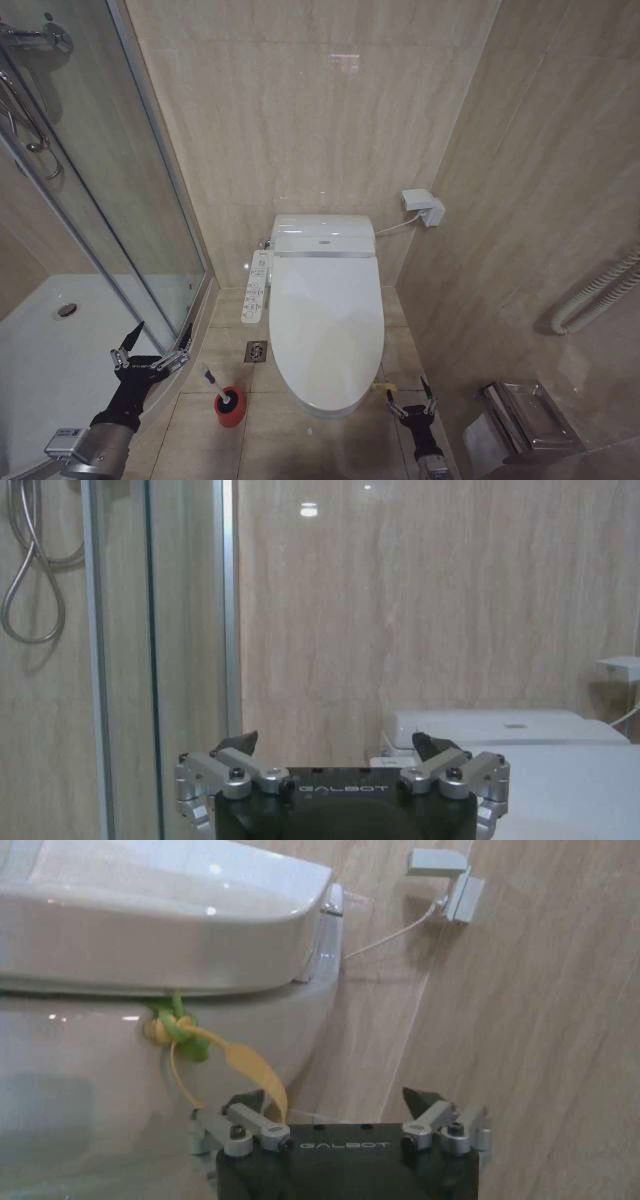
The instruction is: Open the toilet lid, clean the toilet bowl with a toilet brush, close the toilet lid, and flush.
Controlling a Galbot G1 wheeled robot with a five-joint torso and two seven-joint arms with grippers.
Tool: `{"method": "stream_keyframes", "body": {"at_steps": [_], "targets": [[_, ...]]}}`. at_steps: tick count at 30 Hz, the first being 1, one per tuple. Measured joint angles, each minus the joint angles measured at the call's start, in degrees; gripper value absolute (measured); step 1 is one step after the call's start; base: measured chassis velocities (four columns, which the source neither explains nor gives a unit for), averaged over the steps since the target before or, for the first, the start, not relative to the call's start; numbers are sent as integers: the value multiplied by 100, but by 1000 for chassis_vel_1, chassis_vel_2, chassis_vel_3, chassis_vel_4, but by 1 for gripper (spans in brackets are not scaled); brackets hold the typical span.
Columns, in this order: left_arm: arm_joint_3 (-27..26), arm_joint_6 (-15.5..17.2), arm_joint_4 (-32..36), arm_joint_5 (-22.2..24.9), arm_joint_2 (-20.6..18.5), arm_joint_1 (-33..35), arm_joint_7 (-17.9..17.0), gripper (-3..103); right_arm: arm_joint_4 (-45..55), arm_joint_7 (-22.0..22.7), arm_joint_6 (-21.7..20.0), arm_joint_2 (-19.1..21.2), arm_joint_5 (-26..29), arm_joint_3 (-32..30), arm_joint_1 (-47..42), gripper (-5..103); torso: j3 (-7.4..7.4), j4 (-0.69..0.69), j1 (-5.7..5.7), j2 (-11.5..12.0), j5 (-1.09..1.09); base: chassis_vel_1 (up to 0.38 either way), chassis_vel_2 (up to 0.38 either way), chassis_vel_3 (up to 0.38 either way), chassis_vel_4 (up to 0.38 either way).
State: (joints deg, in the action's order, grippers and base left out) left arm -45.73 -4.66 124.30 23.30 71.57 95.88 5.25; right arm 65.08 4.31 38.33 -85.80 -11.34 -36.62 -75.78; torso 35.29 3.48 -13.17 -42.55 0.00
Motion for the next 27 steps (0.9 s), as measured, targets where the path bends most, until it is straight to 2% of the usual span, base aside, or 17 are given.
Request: {"method": "stream_keyframes", "body": {"at_steps": [6,7,14,15,21,22,27], "targets": [[0,0,0,0,0,0,0,100,1,-2,20,-42,-36,12,-37,91,0,0,0,0,0,0,0,0,0],[0,0,0,0,0,0,0,100,4,0,24,-42,-38,13,-37,65,0,0,0,0,0,0,0,0,0],[0,0,0,0,0,0,0,100,15,3,56,-65,-47,33,-22,65,0,0,0,0,0,0,0,0,0],[0,0,0,0,0,0,0,100,21,5,61,-79,-54,35,-22,38,0,0,0,0,0,0,0,0,0],[0,0,0,0,0,0,0,100,74,106,81,-101,-91,39,-44,38,0,0,0,0,0,0,0,0,0],[0,0,0,0,0,0,0,100,87,117,97,-97,-95,39,-62,10,0,0,0,0,0,0,0,0,0],[0,0,0,0,0,0,0,100,220,122,129,-78,-55,24,-142,10,0,0,0,0,1,0,0,0,0]]}}
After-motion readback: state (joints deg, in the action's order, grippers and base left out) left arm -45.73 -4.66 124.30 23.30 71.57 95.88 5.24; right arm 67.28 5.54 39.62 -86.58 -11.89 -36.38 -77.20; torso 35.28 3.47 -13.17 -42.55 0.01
